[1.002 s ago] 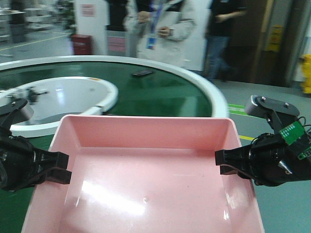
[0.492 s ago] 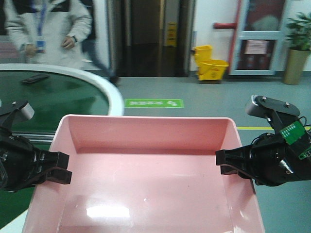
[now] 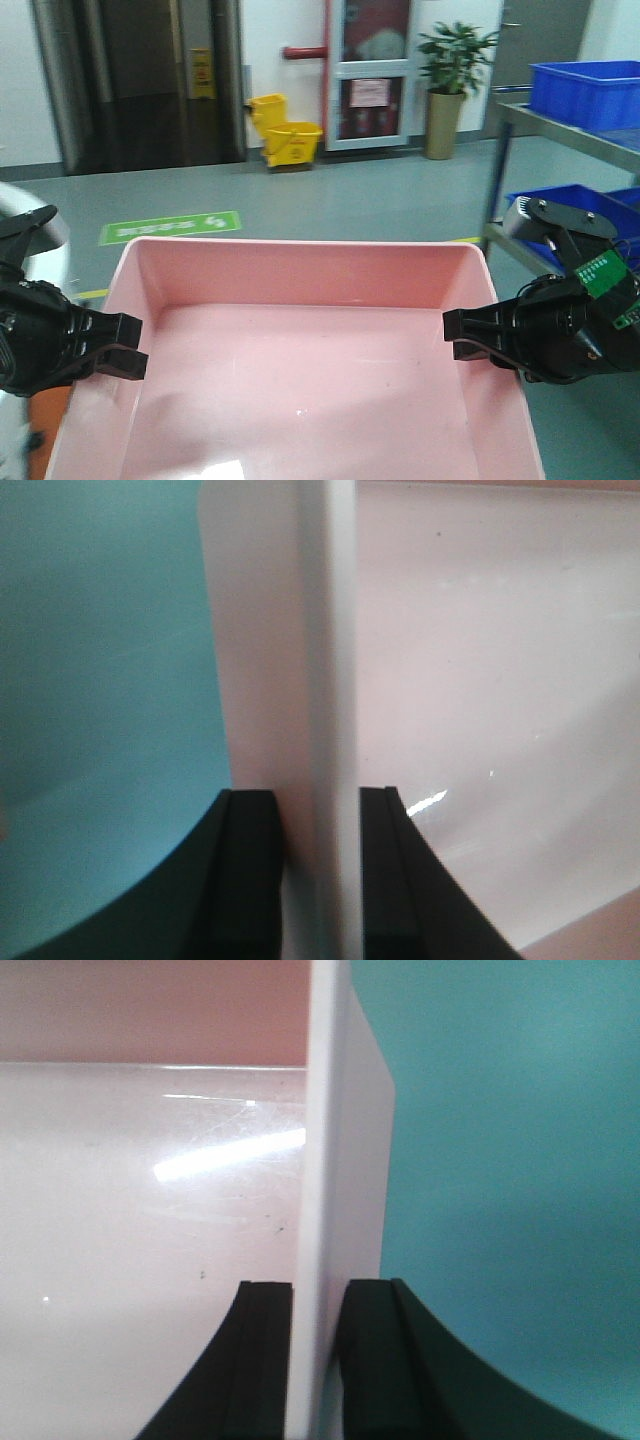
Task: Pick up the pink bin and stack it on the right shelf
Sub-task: 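Hold the pink bin with both grippers while the base turns away, then carry the pink bin with both grippers toward the metal table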
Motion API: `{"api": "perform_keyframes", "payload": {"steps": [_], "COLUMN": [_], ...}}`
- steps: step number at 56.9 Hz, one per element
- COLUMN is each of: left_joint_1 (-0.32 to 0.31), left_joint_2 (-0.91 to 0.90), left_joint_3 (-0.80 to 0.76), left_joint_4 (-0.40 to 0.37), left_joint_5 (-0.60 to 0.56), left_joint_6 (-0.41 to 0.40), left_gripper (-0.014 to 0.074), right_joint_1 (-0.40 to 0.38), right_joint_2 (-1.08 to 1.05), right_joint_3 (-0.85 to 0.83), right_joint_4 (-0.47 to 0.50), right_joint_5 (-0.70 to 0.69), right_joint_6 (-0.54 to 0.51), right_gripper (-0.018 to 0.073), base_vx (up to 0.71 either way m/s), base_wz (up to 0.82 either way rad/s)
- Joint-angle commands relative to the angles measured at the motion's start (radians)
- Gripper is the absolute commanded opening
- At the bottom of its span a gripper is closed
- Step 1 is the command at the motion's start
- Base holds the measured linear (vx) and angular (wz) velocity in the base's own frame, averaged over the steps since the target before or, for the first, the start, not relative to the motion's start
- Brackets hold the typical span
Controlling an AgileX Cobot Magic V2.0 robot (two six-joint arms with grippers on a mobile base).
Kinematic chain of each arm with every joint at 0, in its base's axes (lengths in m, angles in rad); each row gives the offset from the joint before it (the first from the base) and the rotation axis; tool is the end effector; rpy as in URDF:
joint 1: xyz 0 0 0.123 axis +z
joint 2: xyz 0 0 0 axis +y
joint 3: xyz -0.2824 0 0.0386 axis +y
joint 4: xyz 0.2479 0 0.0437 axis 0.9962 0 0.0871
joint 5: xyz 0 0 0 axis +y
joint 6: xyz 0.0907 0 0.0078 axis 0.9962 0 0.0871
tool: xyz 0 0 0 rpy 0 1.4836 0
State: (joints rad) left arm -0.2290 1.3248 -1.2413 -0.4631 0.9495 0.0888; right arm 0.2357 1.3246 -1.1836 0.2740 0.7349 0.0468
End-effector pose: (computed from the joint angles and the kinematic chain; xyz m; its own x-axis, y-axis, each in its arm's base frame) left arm 0.2579 -0.0941 0.3631 -0.8275 0.0084 -0.5613 0.2792 0.8736 -0.3985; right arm 0.2727 0.0825 0.3523 -0.7443 0.0738 -0.6637 -0.1760 0.9370 0.3016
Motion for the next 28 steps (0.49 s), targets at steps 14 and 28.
{"api": "perform_keyframes", "payload": {"steps": [14,28], "left_joint_1": [-0.004,-0.004], "left_joint_2": [-0.037,-0.037], "left_joint_3": [-0.030,-0.030], "left_joint_4": [-0.092,-0.092], "left_joint_5": [-0.029,-0.029], "left_joint_6": [0.008,0.008], "left_gripper": [-0.0005,-0.0005], "right_joint_1": [-0.007,-0.007], "right_joint_2": [-0.034,-0.034], "right_joint_3": [-0.037,-0.037], "right_joint_4": [0.033,0.033], "right_joint_5": [-0.086,-0.086], "right_joint_6": [-0.010,-0.010], "right_gripper": [-0.0008,-0.0008], "base_vx": [0.27,0.34], "base_wz": [-0.52,-0.40]}}
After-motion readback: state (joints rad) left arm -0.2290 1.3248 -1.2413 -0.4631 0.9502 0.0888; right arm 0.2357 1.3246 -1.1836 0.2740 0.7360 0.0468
